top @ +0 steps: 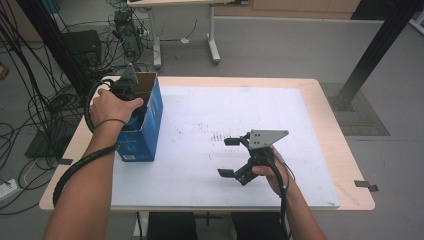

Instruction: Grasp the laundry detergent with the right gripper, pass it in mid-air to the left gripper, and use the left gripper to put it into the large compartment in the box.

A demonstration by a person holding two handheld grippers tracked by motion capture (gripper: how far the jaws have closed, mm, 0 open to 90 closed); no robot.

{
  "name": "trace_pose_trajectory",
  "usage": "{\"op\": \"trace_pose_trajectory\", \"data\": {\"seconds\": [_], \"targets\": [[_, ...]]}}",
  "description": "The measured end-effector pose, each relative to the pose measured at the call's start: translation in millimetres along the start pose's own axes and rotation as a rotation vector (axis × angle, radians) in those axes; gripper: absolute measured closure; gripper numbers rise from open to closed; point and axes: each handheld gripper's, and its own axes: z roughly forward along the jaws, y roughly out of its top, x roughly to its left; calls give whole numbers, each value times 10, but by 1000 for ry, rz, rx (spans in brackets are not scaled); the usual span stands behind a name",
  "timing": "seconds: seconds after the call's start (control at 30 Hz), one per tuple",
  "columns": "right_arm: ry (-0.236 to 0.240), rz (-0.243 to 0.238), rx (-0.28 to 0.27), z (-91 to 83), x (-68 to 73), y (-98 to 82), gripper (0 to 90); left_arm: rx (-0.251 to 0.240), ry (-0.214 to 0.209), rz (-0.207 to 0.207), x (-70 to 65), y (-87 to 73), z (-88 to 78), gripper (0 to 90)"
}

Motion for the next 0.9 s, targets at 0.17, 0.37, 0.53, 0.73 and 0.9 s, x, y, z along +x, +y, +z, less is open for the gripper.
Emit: {"op": "trace_pose_trajectory", "data": {"seconds": [0.17, 0.37, 0.53, 0.73, 0.9], "targets": [[-1, -1, 0, 0, 1, 5, 25, -2, 0, -1, 2, -7, 1, 371], [-1, -3, 0, 4, -2, 10, 25, -4, 0, -2, 3, -12, 1, 371], [1, -3, -2, 5, -5, 9, 25, -4, 3, -3, -8, -12, 1, 371], [0, -2, -3, -1, -2, 5, 25, -5, 6, -3, -23, -16, 0, 371], [1, -2, -1, 4, -2, 8, 25, -4, 7, -6, -20, -12, 0, 371]]}}
